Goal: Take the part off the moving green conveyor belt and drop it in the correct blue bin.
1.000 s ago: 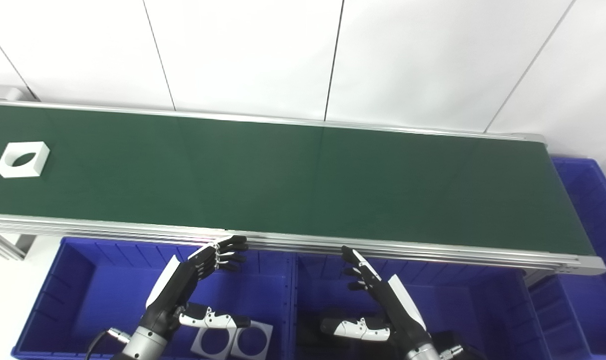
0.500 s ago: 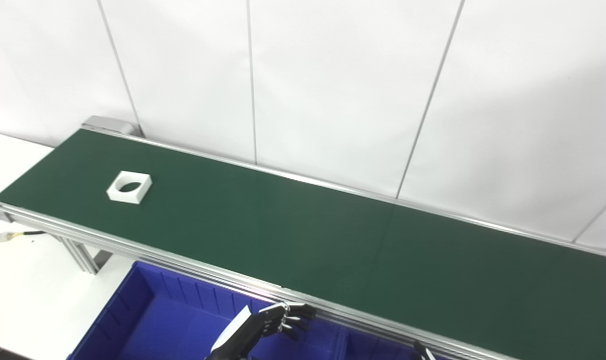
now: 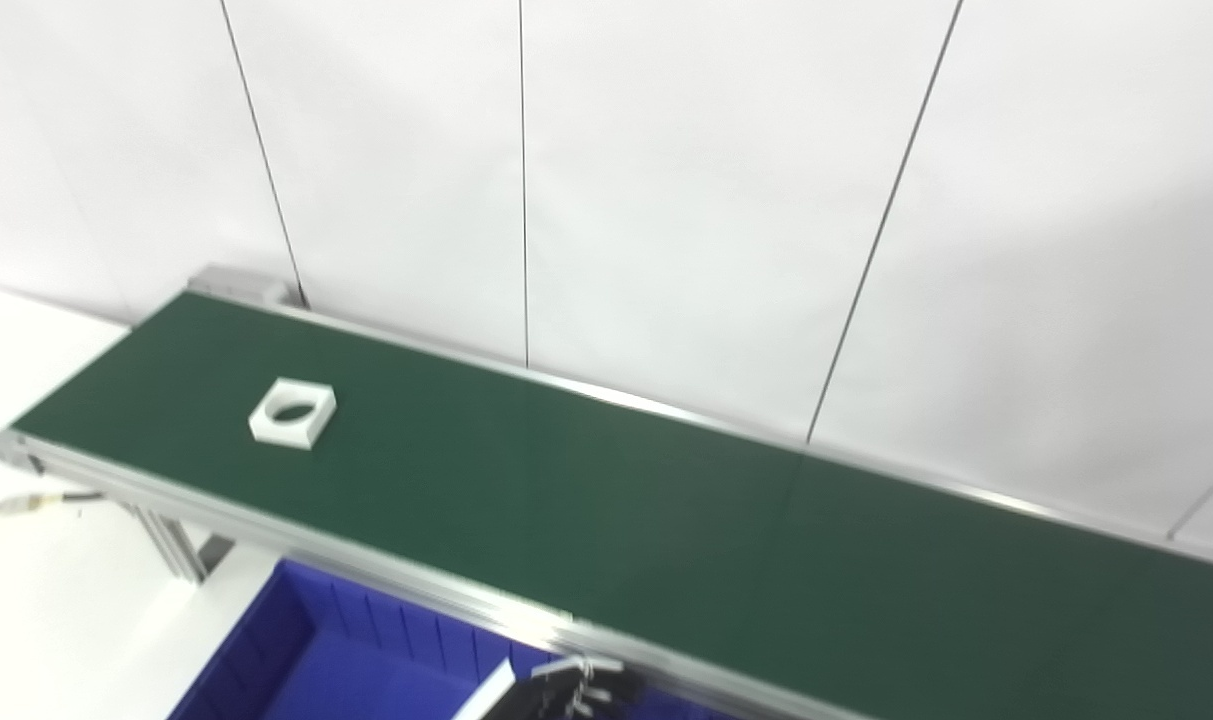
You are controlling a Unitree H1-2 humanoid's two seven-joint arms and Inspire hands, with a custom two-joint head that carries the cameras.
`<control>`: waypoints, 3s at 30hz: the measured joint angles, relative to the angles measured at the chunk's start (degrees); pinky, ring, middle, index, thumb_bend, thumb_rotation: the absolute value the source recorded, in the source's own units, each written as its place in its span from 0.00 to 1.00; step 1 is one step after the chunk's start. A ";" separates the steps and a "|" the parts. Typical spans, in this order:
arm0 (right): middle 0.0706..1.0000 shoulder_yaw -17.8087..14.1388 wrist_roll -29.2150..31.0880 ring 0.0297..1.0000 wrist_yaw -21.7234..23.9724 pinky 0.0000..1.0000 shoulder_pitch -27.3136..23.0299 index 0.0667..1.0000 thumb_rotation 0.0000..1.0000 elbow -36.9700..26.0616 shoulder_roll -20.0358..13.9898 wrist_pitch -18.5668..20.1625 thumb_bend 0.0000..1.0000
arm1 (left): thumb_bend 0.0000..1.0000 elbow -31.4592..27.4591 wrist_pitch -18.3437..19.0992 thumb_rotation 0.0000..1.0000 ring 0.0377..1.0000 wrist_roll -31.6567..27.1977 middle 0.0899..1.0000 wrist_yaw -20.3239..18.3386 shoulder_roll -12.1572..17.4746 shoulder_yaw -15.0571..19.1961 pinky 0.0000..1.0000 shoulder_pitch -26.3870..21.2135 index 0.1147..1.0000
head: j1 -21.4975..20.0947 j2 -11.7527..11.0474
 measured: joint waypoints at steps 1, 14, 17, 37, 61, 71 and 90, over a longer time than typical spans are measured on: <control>0.93 0.01 -0.01 0.90 0.00 0.82 0.00 0.98 0.30 0.13 -0.02 0.00 0.83 | 0.99 0.06 0.00 0.10 0.66 -0.09 0.71 0.07 0.02 0.00 0.59 -0.03 0.71 | -0.09 -0.35; 0.92 0.09 -0.04 0.88 -0.36 0.80 -0.90 0.97 0.26 2.55 0.11 -1.86 0.85 | 1.00 2.23 -0.02 0.10 0.65 -0.45 0.71 1.21 0.89 -1.15 0.58 -0.78 0.70 | 0.53 -3.61; 0.93 0.07 0.39 0.89 -0.36 0.81 -1.08 0.97 0.22 3.11 0.13 -2.95 0.84 | 1.00 2.77 -0.01 0.10 0.65 -0.95 0.71 1.40 0.90 -1.67 0.58 -0.90 0.70 | 1.40 -4.31; 0.90 -0.63 1.56 0.87 -0.30 0.79 -1.51 0.94 0.21 5.77 0.18 -6.37 0.87 | 1.00 1.18 -0.03 0.12 0.65 -0.28 0.70 6.26 1.58 -4.24 0.56 -1.22 0.68 | 0.35 -3.43; 0.90 -0.78 0.38 0.85 -0.30 0.74 -3.24 0.93 0.25 7.06 -0.26 -6.56 0.88 | 1.00 -17.10 0.56 0.18 0.69 0.97 0.73 2.45 3.97 3.04 0.61 -5.03 0.72 | 0.09 -3.52; 0.89 -0.68 0.56 0.84 -0.34 0.73 -3.82 0.94 0.27 8.71 -0.06 -7.07 0.90 | 1.00 -18.22 2.40 0.21 0.72 -1.92 0.76 -0.64 6.15 6.95 0.64 -9.94 0.74 | -1.23 -3.69; 0.87 -0.02 -0.38 0.82 -1.09 0.69 -4.67 0.90 0.25 9.67 0.95 -9.19 0.88 | 0.79 -17.46 6.06 0.34 0.85 9.98 0.87 -0.23 5.64 11.34 0.79 -11.49 0.86 | -5.63 -2.73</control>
